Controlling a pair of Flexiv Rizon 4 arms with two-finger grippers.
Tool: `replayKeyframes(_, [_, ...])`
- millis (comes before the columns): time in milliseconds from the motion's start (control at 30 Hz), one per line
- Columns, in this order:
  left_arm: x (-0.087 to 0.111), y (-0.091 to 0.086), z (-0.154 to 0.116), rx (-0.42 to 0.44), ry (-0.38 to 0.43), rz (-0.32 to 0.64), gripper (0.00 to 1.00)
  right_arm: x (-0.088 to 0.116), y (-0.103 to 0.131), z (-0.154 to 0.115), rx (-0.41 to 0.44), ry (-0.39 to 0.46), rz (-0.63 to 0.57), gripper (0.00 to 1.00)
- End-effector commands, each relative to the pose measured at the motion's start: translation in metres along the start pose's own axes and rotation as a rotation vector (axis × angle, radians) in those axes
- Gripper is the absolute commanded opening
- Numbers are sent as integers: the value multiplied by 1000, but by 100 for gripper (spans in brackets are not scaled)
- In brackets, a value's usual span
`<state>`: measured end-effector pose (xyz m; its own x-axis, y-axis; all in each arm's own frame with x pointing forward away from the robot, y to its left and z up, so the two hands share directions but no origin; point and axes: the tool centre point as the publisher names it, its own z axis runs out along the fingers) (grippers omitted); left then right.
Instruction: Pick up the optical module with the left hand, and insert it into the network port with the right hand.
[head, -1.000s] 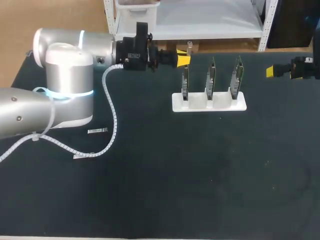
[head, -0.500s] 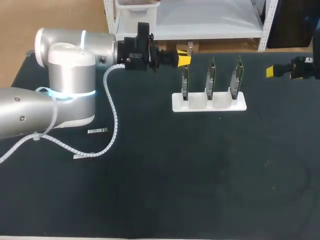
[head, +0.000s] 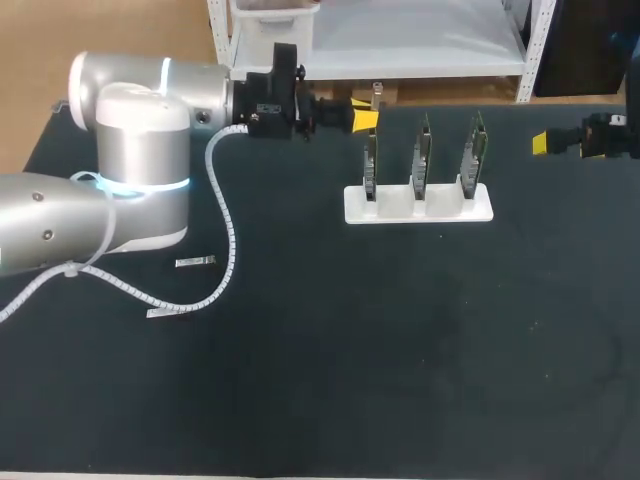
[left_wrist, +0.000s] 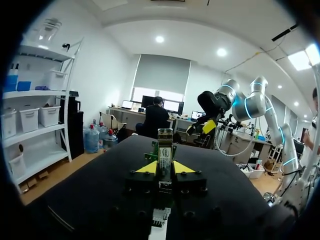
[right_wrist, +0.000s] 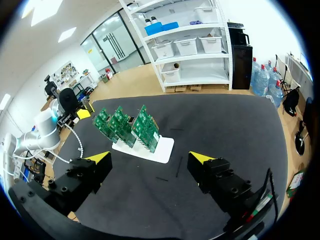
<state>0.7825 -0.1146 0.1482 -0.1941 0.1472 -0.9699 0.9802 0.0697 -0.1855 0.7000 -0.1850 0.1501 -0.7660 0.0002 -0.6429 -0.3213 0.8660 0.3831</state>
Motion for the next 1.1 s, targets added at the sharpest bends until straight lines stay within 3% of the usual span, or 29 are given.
replayKeyframes(33, [-1,3,-1,14,9,5,0,0,0,0,0,0,0,100])
replayKeyframes(300, [-1,3,-1,14,9,5,0,-2,-2,-2,-8,-14,-14,100])
replayKeyframes(533, [-1,3,-1,14,9,5,0,-29,-8,-6,-265,12,-278,100])
replayKeyframes(633, [-1,3,-1,14,9,5,0,-40,-9,-8,-355,53,-381,100])
replayKeyframes(667, [-1,3,-1,14,9,5,0,-45,-7,-6,-436,85,-456,100])
replayKeyframes(833, [-1,3,-1,14,9,5,0,-58,-2,4,-622,143,-591,100])
replayKeyframes(1100, [-1,3,-1,14,9,5,0,-77,11,22,-741,172,-741,100])
